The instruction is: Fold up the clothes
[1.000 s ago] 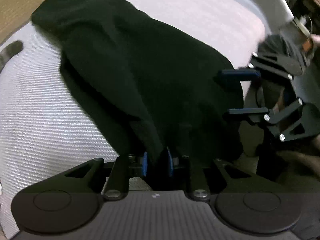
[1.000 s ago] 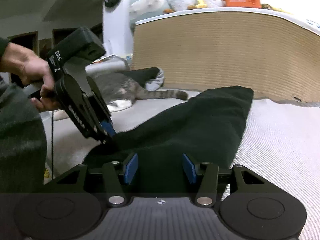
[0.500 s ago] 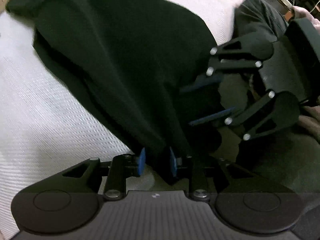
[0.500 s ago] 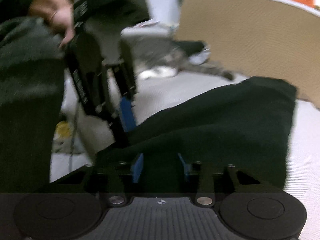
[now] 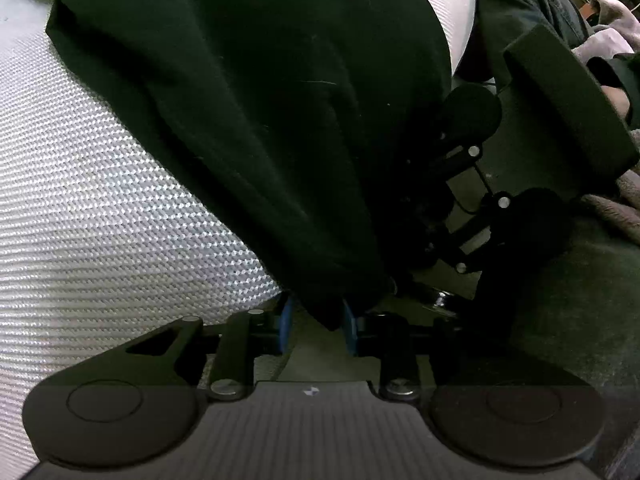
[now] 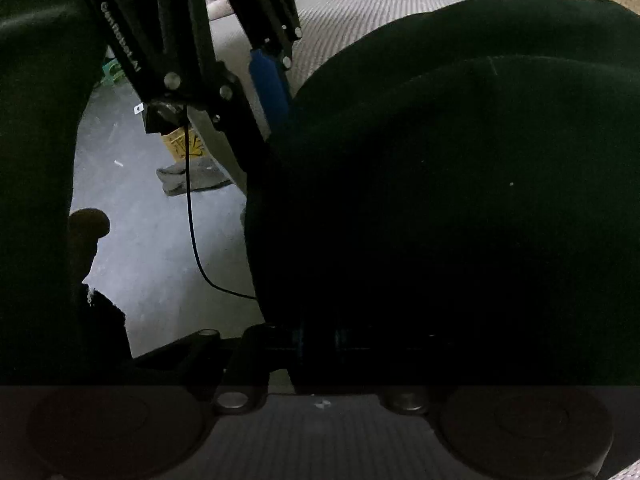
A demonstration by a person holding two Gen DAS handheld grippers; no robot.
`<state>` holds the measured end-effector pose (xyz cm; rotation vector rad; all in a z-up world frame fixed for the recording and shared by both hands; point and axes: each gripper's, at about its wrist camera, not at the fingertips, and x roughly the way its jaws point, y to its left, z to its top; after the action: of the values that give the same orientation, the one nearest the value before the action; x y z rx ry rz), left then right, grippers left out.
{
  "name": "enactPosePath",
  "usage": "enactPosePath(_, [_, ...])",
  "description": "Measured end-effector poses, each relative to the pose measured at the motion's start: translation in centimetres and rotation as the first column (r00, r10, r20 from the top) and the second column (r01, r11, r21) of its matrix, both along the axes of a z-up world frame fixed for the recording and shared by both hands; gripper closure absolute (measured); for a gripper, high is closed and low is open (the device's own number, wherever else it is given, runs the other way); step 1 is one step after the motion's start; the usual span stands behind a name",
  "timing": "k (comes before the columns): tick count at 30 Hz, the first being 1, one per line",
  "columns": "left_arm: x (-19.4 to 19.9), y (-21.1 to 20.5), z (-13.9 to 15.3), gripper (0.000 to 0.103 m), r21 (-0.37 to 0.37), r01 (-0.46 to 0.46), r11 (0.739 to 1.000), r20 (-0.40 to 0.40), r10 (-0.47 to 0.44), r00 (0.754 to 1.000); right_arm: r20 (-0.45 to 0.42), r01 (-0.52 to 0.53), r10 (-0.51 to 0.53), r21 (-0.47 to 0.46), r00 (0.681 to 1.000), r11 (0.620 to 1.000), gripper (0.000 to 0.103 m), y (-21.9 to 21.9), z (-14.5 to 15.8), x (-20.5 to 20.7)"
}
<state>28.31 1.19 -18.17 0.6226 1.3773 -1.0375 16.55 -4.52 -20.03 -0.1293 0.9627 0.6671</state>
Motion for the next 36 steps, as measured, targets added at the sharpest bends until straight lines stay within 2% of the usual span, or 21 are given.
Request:
enactPosePath(2, [-0.2, 0.0, 0.0, 0.073, -0.002, -0.005, 1.000, 0.013, 0.005, 1.000, -0.019, 0.006, -0.005, 0.029, 1.000, 1.000, 0.087, -0.4, 0.0, 0.2])
enactPosePath(4, [-0.5, 0.2, 0.2, 0.073, -0.009, -0.016, 1.000, 0.032, 0.016, 0.999, 0.022, 0.017, -0.019, 0.115, 1.000, 0.993, 0.087, -1.3, 1.0, -0.1])
enactPosePath(6, [-1.0, 0.3, 0.5, 0.073, -0.021, -0.027, 0.999, 0.066, 0.029, 0.997, 0.052, 0.033, -0.045, 0.198, 0.998, 0.980, 0.087, -2.2, 1.8, -0.2])
enactPosePath(9, [-1.7, 0.5, 0.9, 0.073, -0.036, -0.043, 0.998, 0.116, 0.047, 0.992, 0.036, 0.096, -0.112, 0.297, 0.993, 0.950, 0.086, -3.4, 1.8, 0.7])
enactPosePath(11, [-2.0, 0.8, 1.2, 0.073, -0.046, -0.055, 0.997, 0.155, 0.061, 0.986, -0.018, 0.128, -0.129, 0.304, 0.991, 0.944, 0.086, -3.2, 1.0, 1.6])
enactPosePath(14, [-3.0, 1.3, 1.8, 0.072, -0.089, -0.095, 0.991, 0.233, 0.114, 0.966, -0.104, 0.111, -0.086, 0.270, 0.991, 0.956, 0.086, -1.9, -0.7, 2.5])
enactPosePath(16, [-3.4, 1.7, 2.2, 0.058, -0.116, -0.132, 0.984, 0.305, 0.162, 0.938, -0.124, 0.088, -0.061, 0.225, 0.990, 0.970, 0.087, -0.7, -1.4, 2.5])
enactPosePath(17, [-3.8, 1.8, 2.4, 0.058, -0.128, -0.140, 0.982, 0.335, 0.176, 0.926, -0.115, 0.078, -0.054, 0.217, 0.992, 0.973, 0.086, -0.4, -1.3, 2.4])
enactPosePath(19, [-4.9, 2.0, 2.3, 0.058, -0.146, -0.138, 0.980, 0.383, 0.185, 0.905, -0.021, 0.080, -0.078, 0.249, 0.997, 0.965, 0.086, -1.0, 0.1, 1.9])
enactPosePath(21, [-6.1, 1.9, 2.1, 0.058, -0.154, -0.120, 0.981, 0.434, 0.177, 0.884, 0.116, 0.101, -0.142, 0.306, 0.983, 0.947, 0.085, -2.2, 2.3, 1.0])
enactPosePath(23, [-6.8, 1.2, 2.2, 0.057, -0.162, -0.106, 0.981, 0.480, 0.172, 0.860, 0.244, 0.149, -0.231, 0.313, 0.942, 0.938, 0.072, -3.1, 3.9, 0.3])
enactPosePath(25, [-6.9, 0.6, 2.9, 0.057, -0.179, -0.103, 0.978, 0.508, 0.181, 0.842, 0.363, 0.207, -0.316, 0.308, 0.877, 0.929, 0.065, -3.9, 5.3, -0.3])
enactPosePath(26, [-7.0, 0.3, 3.1, 0.057, -0.190, -0.102, 0.977, 0.520, 0.188, 0.833, 0.388, 0.221, -0.330, 0.299, 0.861, 0.928, 0.065, -3.9, 5.4, -0.4])
enactPosePath(30, [-6.6, -0.5, 2.8, 0.054, -0.260, -0.099, 0.960, 0.553, 0.232, 0.800, 0.374, 0.228, -0.303, 0.231, 0.877, 0.946, 0.066, -3.0, 4.1, 0.2])
enactPosePath(32, [-6.7, -0.9, 2.9, 0.053, -0.276, -0.075, 0.958, 0.553, 0.222, 0.803, 0.366, 0.231, -0.290, 0.197, 0.884, 0.953, 0.075, -2.6, 3.4, 0.6])
enactPosePath(36, [-7.0, -1.3, 3.0, 0.053, -0.237, -0.042, 0.970, 0.572, 0.175, 0.801, 0.356, 0.219, -0.258, 0.147, 0.898, 0.965, 0.074, -2.1, 2.7, 0.7])
